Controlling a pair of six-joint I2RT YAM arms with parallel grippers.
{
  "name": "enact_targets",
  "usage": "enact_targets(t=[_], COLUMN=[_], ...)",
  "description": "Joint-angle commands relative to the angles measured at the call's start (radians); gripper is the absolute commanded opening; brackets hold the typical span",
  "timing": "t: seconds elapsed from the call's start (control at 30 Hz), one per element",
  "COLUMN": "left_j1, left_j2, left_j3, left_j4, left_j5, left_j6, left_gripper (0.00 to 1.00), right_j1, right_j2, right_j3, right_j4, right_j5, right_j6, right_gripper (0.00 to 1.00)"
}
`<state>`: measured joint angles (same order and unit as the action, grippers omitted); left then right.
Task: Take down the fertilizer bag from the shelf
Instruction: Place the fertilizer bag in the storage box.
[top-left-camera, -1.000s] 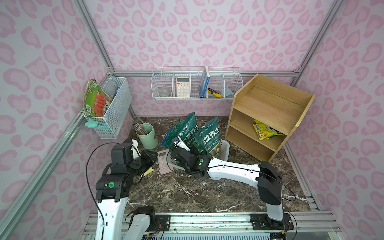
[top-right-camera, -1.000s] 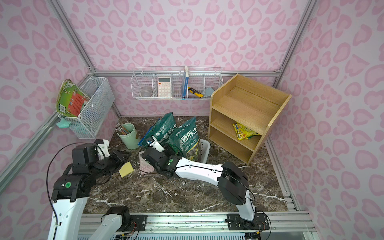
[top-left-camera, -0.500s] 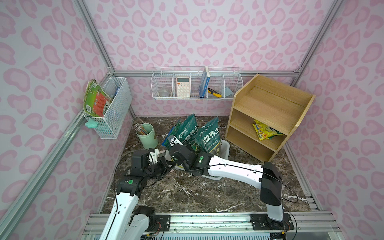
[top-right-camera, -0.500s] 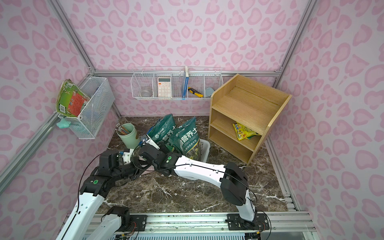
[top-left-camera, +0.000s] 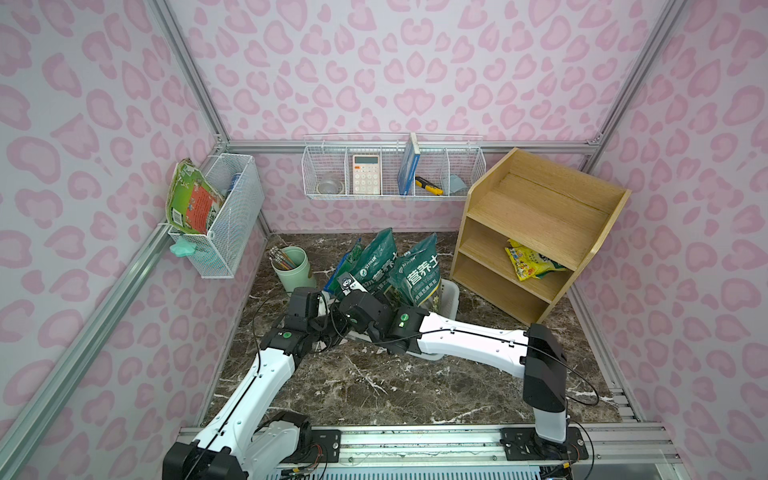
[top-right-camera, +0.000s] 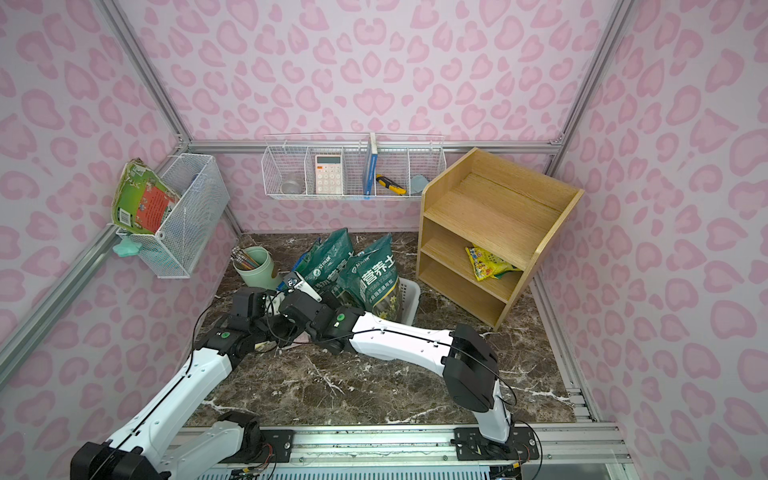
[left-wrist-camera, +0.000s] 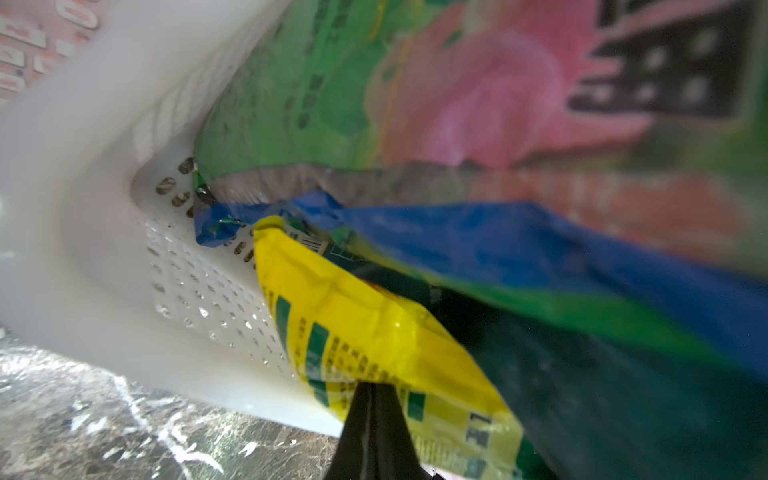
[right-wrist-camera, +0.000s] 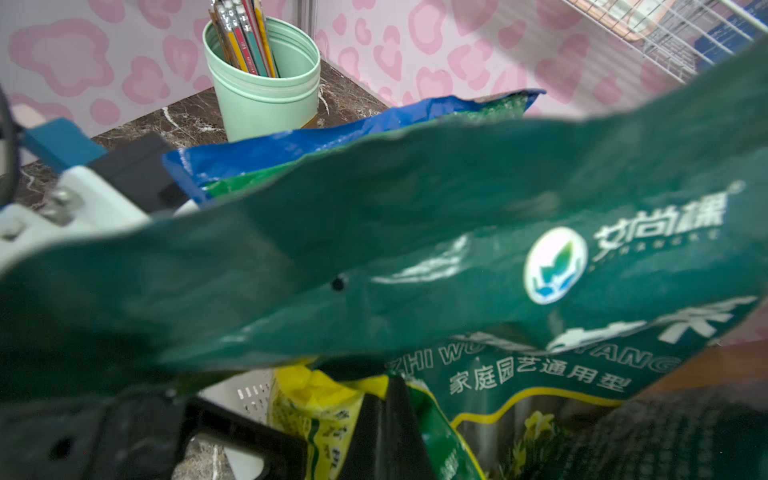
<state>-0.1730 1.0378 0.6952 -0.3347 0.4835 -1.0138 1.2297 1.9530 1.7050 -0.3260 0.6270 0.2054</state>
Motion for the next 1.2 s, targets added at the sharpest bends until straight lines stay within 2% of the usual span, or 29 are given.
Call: enact_targets(t=[0.0,0.17,0.3,0.33,0.4,0.47,0.6,0.63,0.8,0.93,1.07,1.1,1.13,1.17], left_j1=[0.000,0.001,0.001,0.000,0.001,0.003,0.005,0.011,0.039,0.074,0.109,0.112,0.113,0.113], left_j2=[0.035,0.062,-0.047,-0.090,-0.174,-0.273,-0.429,-0.443,-0.419,-0.402,-0.372,-0.370,-0.373,-0.379], left_j3=[-0.003,-0.016,0.007,0.025,0.060,0.069,0.024,0.023,0.085,0.091,0.097,0.103,0.106,0.109], left_j4=[0.024,-0.004,-0.112,-0.184,-0.305,-0.365,-0.358,-0.367,-0.442,-0.437,-0.438,-0.445,-0.451,-0.456], left_j5=[-0.055,-0.090,-0.195,-0.250,-0.364,-0.444,-0.567,-0.572,-0.588,-0.565,-0.546,-0.548,-0.551,-0.553], left_j6=[0.004,-0.016,0.000,-0.018,-0.019,-0.015,0.018,0.023,0.066,0.088,0.099,0.101,0.101,0.102], left_gripper=[0.00,0.00,0.00,0.00,0.12,0.32,0.62,0.65,0.69,0.71,0.72,0.72,0.73,0.74], right_j1=[-0.004,-0.005,-0.022,-0.028,-0.036,-0.042,-0.033,-0.028,-0.019,-0.019,-0.015,-0.008,0.001,0.015], right_j2=[0.001,0.031,0.053,0.059,0.067,0.079,0.102,0.110,0.158,0.207,0.169,0.143,0.123,0.097], right_j3=[-0.006,-0.022,-0.031,-0.034,-0.041,-0.044,-0.049,-0.042,-0.024,0.020,0.039,0.040,0.047,0.057], right_j4=[0.063,0.080,0.077,0.080,0.088,0.096,0.126,0.124,0.110,0.056,0.037,0.032,0.024,0.008], right_j5=[0.013,-0.007,-0.045,-0.057,-0.067,-0.083,-0.148,-0.146,-0.165,-0.154,-0.122,-0.119,-0.101,-0.073], right_j6=[-0.006,0.001,0.025,0.030,0.035,0.040,0.032,0.033,0.072,0.098,0.086,0.075,0.063,0.050], right_gripper=[0.00,0.00,0.00,0.00,0.00,0.00,0.00,0.00,0.00,0.00,0.00,0.04,0.15,0.33])
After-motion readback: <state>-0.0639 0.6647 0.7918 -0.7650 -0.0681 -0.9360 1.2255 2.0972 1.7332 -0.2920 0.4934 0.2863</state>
